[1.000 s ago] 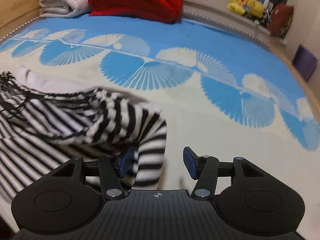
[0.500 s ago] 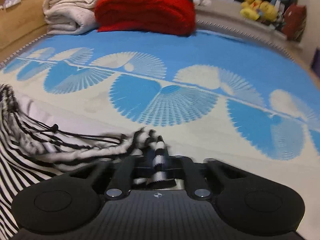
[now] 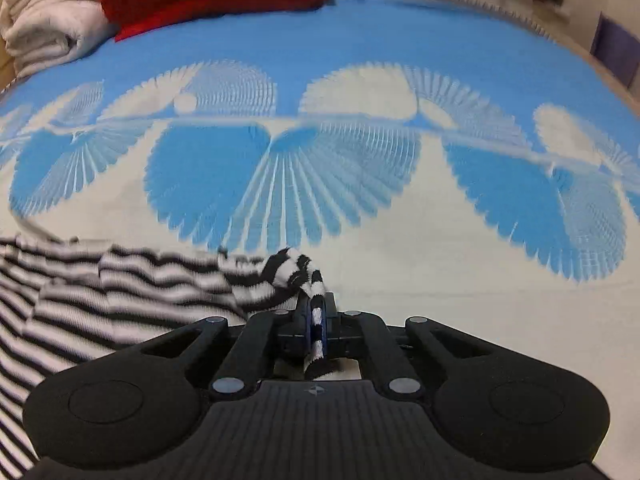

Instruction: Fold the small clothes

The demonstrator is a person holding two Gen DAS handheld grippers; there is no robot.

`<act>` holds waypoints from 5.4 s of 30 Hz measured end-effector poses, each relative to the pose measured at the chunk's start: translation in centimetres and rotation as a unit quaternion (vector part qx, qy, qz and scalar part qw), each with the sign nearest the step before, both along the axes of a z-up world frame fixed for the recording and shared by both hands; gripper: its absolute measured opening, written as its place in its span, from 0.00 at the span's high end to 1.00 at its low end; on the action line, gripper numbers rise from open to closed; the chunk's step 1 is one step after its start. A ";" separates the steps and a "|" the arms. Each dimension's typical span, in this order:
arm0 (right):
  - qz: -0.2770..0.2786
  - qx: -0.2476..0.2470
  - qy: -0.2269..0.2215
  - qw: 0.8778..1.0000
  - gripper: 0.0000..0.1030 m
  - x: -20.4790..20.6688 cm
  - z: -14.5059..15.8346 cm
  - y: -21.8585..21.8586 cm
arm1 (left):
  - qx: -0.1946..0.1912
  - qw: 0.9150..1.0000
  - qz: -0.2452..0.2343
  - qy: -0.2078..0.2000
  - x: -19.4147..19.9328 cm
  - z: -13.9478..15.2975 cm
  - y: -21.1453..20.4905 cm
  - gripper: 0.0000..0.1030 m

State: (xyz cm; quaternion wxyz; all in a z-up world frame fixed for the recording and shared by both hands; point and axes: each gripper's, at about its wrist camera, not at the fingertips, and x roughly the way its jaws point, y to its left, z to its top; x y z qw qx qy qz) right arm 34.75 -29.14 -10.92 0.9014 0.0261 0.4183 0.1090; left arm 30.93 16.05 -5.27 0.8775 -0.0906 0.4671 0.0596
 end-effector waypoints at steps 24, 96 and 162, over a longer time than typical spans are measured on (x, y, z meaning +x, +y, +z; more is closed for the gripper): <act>-0.058 0.145 0.122 0.980 0.63 -13.7 3.2 -9.4 | -0.193 0.977 0.020 0.089 -16.9 2.0 4.2 0.52; -0.126 0.079 0.009 0.989 0.97 -2.0 -0.4 -3.5 | -0.091 0.995 -0.029 0.024 -10.1 1.8 -4.3 0.50; -0.040 0.045 -0.068 0.996 0.59 -27.3 9.1 1.0 | 0.005 0.996 -0.004 -0.086 -27.2 7.4 -1.7 0.51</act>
